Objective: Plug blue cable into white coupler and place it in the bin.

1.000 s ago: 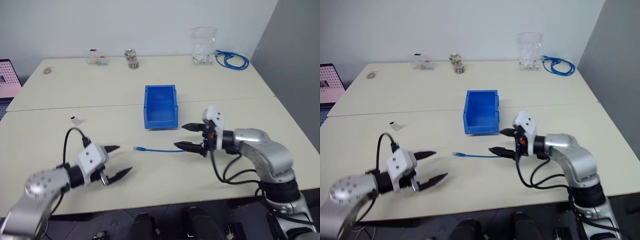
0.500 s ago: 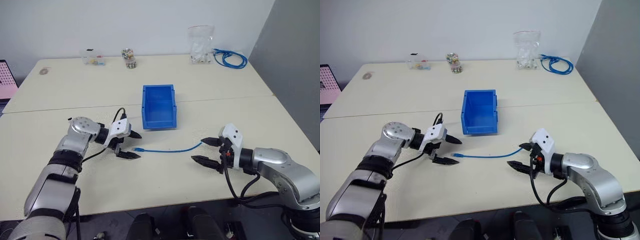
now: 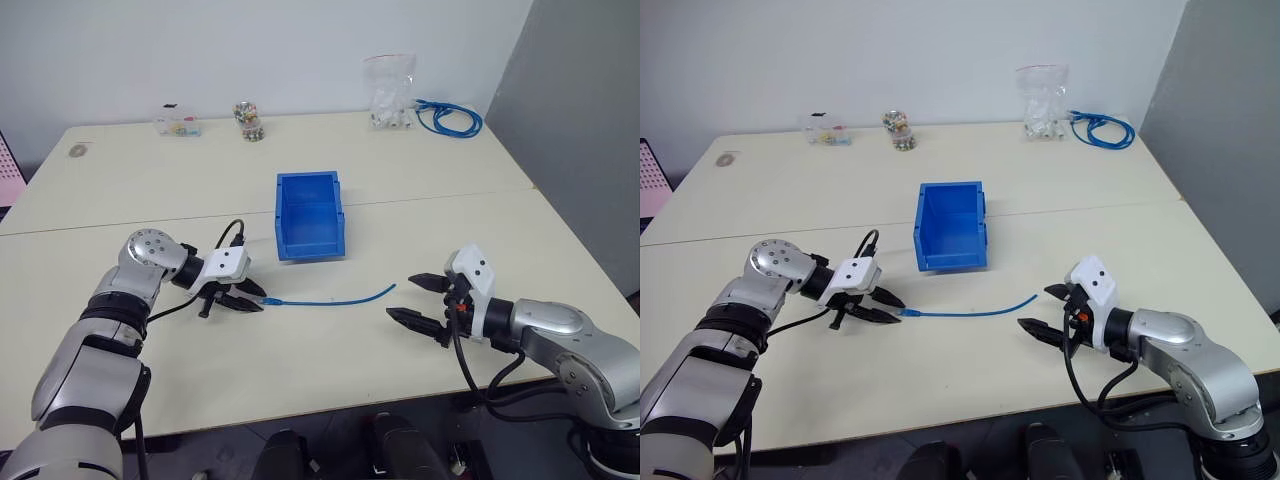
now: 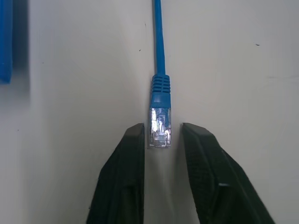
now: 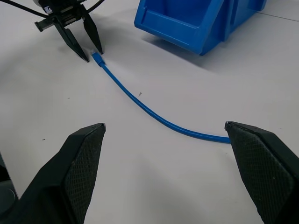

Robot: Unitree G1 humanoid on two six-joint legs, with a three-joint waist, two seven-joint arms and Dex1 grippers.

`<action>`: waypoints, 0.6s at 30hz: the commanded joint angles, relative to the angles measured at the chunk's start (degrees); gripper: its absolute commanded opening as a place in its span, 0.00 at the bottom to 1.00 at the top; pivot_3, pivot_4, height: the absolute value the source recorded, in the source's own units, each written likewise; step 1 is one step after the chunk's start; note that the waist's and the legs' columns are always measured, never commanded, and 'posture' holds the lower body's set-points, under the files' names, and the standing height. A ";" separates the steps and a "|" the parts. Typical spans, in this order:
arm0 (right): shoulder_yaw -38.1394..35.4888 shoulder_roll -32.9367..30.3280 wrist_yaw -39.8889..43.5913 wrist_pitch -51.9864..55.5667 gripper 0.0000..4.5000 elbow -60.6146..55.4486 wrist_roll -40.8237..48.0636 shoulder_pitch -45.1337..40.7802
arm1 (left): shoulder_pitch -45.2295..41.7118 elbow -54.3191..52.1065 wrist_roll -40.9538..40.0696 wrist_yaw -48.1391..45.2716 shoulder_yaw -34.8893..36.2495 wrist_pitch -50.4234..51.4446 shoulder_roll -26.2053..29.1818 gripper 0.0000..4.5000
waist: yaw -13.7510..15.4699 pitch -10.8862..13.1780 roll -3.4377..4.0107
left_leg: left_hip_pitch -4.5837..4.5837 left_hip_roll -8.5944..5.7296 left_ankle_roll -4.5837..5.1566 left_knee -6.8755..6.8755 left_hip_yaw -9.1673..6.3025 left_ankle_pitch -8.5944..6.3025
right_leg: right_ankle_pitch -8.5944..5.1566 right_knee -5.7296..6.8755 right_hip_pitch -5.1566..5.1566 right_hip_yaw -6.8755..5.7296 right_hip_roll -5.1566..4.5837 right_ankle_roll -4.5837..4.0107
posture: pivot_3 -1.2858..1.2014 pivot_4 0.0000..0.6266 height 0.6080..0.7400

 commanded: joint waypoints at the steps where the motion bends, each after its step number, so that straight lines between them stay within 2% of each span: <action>1: 0.19 0.04 -0.53 -1.60 0.96 0.46 0.35 -1.80 | 3.33 0.74 0.80 -1.23 -3.27 2.35 0.25 0.09 | 0.03 -0.01 0.01 | 0.00 0.00 0.00 0.00 0.01 0.00 | 0.00 0.00 0.00 0.00 0.00 0.00 | 0.52 0.24 1.00; 3: 0.48 0.10 -0.71 -1.85 0.96 0.41 0.38 -1.87 | 4.29 -4.21 -4.80 -1.23 -0.84 11.86 -0.61 0.05 | 0.09 -0.03 0.02 | 0.03 -0.01 0.00 0.01 0.00 0.00 | 0.00 -0.01 -0.01 0.01 0.00 0.00 | 0.52 0.24 1.00; 6: -2.24 0.41 0.27 2.58 0.96 -2.54 6.73 -0.36 | 8.58 -22.94 -15.82 -0.90 4.37 36.38 -0.45 0.05 | 0.15 -0.02 0.03 | -0.01 0.04 0.00 0.02 -0.01 0.00 | 0.00 -0.03 -0.06 0.04 -0.02 0.00 | 0.52 0.24 1.00; 9: -7.22 1.94 0.21 10.40 0.96 -4.36 20.03 1.16 | 14.69 -46.24 -28.70 5.85 8.86 60.53 0.72 0.05 | 0.32 0.08 -0.14 | -0.29 0.21 -0.01 0.08 -0.25 0.00 | -0.01 -0.04 -0.20 0.01 -0.19 0.02 | 0.52 0.24 1.00; 11: -9.54 3.29 -1.63 14.41 0.96 -3.77 29.10 1.80 | 17.52 -57.89 -39.05 14.36 13.73 74.02 -1.71 0.05 | 0.65 0.10 -0.18 | -0.60 0.22 -0.02 0.15 -0.74 0.01 | -0.01 -0.07 -0.29 -0.12 -0.39 0.02 | 0.52 0.24 1.00; 14: -11.26 5.29 -7.10 17.38 0.96 -0.62 42.84 2.32 | 20.19 -67.16 -51.72 28.66 21.14 86.74 -8.36 0.05 | 1.23 0.10 -0.18 | -0.56 0.05 -0.02 0.24 -0.94 0.01 | -0.02 -0.07 -0.19 -0.27 -0.48 0.07 | 0.52 0.24 1.00; 18: -9.79 6.30 -15.80 15.91 0.96 4.14 54.91 0.56 | 23.99 -73.01 -63.67 43.96 27.26 94.03 -16.06 0.05 | 1.18 0.09 -0.17 | -0.11 0.03 -0.01 0.20 -0.85 0.01 | 0.02 -0.07 0.12 -0.14 -0.48 0.15 | 0.52 0.24 1.00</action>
